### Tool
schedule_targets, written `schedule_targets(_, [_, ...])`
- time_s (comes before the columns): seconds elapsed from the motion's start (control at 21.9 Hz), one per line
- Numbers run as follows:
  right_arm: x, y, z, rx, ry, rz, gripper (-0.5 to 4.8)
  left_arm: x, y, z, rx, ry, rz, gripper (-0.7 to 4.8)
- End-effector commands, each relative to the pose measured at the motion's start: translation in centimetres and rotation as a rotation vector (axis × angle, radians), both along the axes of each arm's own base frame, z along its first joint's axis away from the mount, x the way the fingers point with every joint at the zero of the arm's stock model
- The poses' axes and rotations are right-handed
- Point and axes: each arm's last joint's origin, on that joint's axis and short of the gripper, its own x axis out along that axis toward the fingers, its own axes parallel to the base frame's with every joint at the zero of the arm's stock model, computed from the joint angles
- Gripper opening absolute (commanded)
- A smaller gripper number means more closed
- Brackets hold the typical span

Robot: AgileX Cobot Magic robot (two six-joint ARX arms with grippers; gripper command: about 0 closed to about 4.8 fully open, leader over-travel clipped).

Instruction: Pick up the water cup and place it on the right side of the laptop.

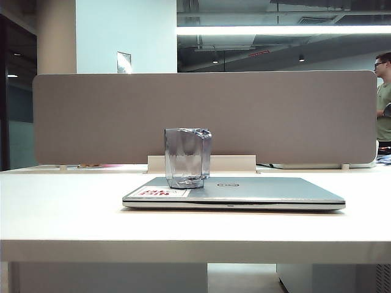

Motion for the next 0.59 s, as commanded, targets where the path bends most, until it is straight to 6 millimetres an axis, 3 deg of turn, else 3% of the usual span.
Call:
schedule_targets(0.05, [0.04, -0.01, -0.09, 0.000, -0.006, -0.002, -0.05, -0.02, 0.03, 0.20, 0.001, -0.012, 0.005, -0.03])
schedule_targets(0.59, [0.04, -0.01, 0.00, 0.007, -0.016, -0.001, -0.05, -0.03, 0.03, 0.21, 0.000, -0.013, 0.005, -0.04])
